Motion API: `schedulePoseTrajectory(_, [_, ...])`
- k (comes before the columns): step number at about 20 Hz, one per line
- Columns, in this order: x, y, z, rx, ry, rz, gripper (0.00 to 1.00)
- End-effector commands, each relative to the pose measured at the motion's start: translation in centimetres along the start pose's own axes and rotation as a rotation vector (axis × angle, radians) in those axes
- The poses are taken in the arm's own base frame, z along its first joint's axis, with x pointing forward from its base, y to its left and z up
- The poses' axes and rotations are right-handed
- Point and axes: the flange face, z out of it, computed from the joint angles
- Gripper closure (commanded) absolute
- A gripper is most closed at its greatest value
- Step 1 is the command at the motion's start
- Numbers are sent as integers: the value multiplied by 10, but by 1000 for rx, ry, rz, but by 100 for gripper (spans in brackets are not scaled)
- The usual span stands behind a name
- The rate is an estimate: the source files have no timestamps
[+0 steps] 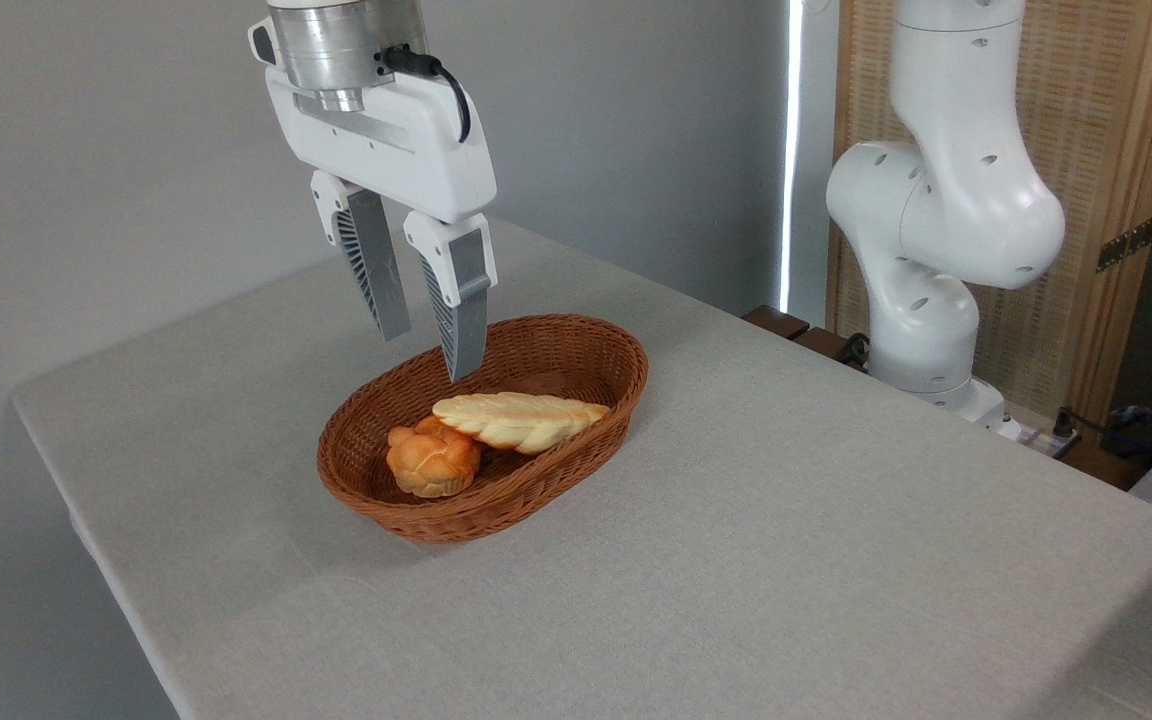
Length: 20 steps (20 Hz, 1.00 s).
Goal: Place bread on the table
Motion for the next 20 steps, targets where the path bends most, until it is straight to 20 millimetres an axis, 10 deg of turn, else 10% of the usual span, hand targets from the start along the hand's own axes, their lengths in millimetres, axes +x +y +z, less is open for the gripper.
schedulePoseTrajectory(1, [-2, -2, -3, 4, -11, 10, 0])
schedulePoseTrajectory(20, [-8, 45, 41, 9, -7, 74, 0])
